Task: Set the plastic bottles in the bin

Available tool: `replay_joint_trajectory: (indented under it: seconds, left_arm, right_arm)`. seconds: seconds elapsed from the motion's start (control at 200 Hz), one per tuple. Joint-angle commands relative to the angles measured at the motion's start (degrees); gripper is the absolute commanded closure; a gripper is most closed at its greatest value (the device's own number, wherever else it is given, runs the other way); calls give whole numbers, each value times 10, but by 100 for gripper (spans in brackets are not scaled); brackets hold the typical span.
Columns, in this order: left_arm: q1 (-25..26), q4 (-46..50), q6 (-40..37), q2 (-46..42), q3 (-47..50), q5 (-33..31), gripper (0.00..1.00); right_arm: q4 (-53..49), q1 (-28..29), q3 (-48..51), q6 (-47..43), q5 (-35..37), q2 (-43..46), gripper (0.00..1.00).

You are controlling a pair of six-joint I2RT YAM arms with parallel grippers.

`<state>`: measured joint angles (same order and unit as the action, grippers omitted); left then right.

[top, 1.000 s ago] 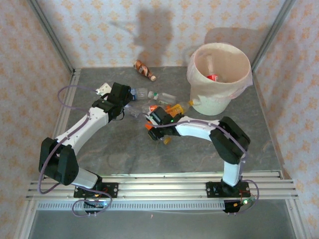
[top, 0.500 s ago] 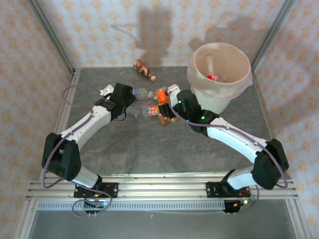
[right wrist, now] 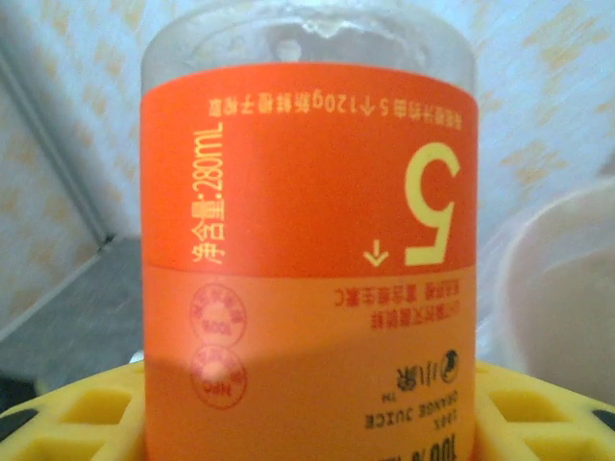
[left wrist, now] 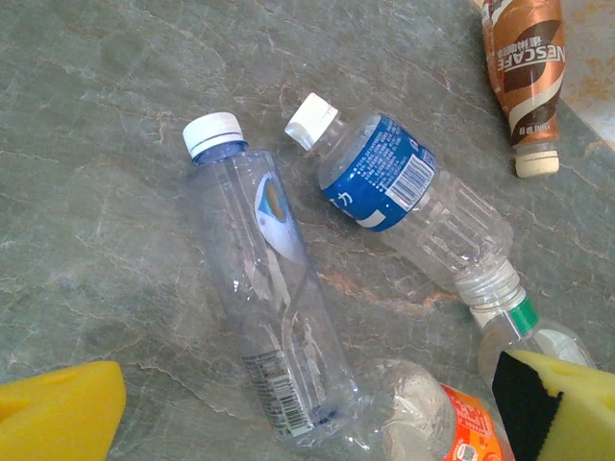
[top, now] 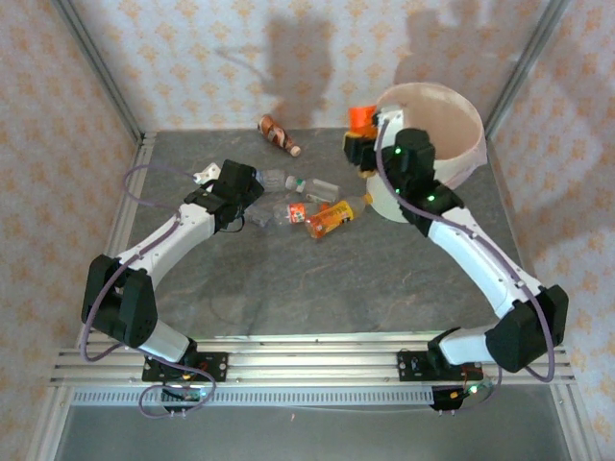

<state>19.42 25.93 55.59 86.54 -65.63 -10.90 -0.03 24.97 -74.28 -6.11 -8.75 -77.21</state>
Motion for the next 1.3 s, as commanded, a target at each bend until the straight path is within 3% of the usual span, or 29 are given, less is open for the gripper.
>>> replay_joint_trajectory:
  seconds: [0.0,0.32,0.48,0.605,1.011,1.296]
  left_arm:
    - [-7,-2,-5,1,-8,-2,0]
    - [-9,0,-5,1,-6,2,0]
    - [-11,3,-6,2,-10,6,0]
    - [-13,6,-6,-1,-9,5,0]
    - [-21,-4,-3,-6,6,15,0]
    - [-23,-2,-2,-5,13,16,0]
  right_arm:
    - [-42,-39,-56,-11,4,-14,62]
    - [-237,-160,-220,-32,-16,-114,62]
    - [-369,-208,-353,-32,-18,-198,61]
    - [-429,-218,-421,-55,67,-249,58]
    - [-447,-248,-446,-81,198,-293,49]
    - [-446,-248,-442,-78,195,-275,25]
